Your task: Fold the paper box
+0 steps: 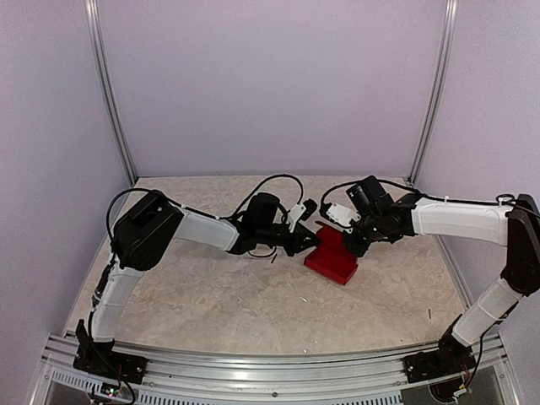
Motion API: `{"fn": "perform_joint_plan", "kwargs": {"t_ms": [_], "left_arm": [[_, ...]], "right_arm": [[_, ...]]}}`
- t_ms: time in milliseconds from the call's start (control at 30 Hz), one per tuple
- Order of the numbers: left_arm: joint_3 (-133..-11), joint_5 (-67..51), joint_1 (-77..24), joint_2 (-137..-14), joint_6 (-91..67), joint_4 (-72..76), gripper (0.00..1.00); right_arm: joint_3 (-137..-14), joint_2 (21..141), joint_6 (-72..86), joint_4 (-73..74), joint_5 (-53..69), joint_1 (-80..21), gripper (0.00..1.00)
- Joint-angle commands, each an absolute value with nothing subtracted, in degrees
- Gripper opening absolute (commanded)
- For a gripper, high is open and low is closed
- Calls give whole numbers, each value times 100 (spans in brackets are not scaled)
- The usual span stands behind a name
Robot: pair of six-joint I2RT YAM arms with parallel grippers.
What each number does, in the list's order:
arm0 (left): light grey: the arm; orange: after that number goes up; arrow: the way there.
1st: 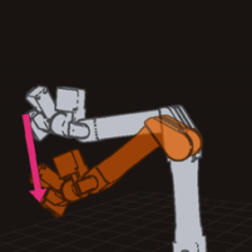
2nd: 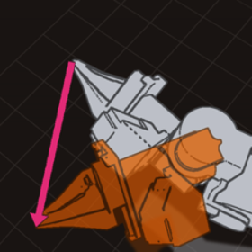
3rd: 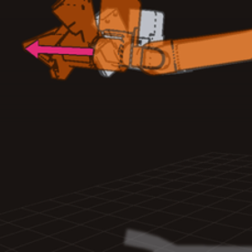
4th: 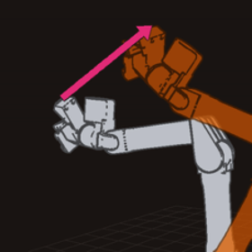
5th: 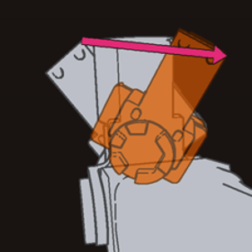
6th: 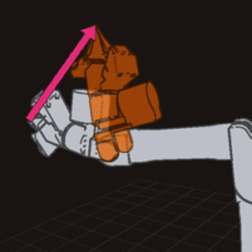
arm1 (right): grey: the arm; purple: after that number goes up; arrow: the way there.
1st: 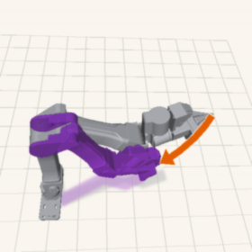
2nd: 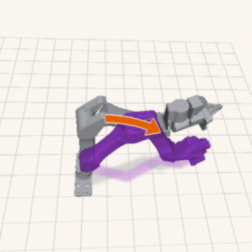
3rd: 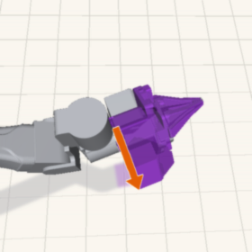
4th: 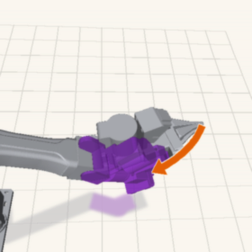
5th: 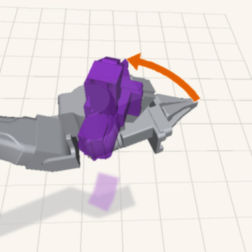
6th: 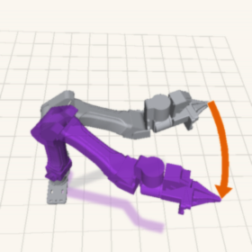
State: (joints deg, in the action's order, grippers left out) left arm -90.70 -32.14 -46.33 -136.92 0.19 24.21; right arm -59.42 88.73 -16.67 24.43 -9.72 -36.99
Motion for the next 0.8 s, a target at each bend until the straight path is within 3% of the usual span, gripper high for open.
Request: {"fn": "perform_joint_plan", "kwargs": {"t_ms": [0,767], "left_arm": [[-9407,-3184,-4806,-13886,-501,2167,10],[-9367,-3094,-5286,-13969,-1864,2447,6]], "right_arm": [[-6081,8880,-1494,2392,-1165,-3665,0],[-5357,8488,-1937,1518,-2238,-4530,0]]}}
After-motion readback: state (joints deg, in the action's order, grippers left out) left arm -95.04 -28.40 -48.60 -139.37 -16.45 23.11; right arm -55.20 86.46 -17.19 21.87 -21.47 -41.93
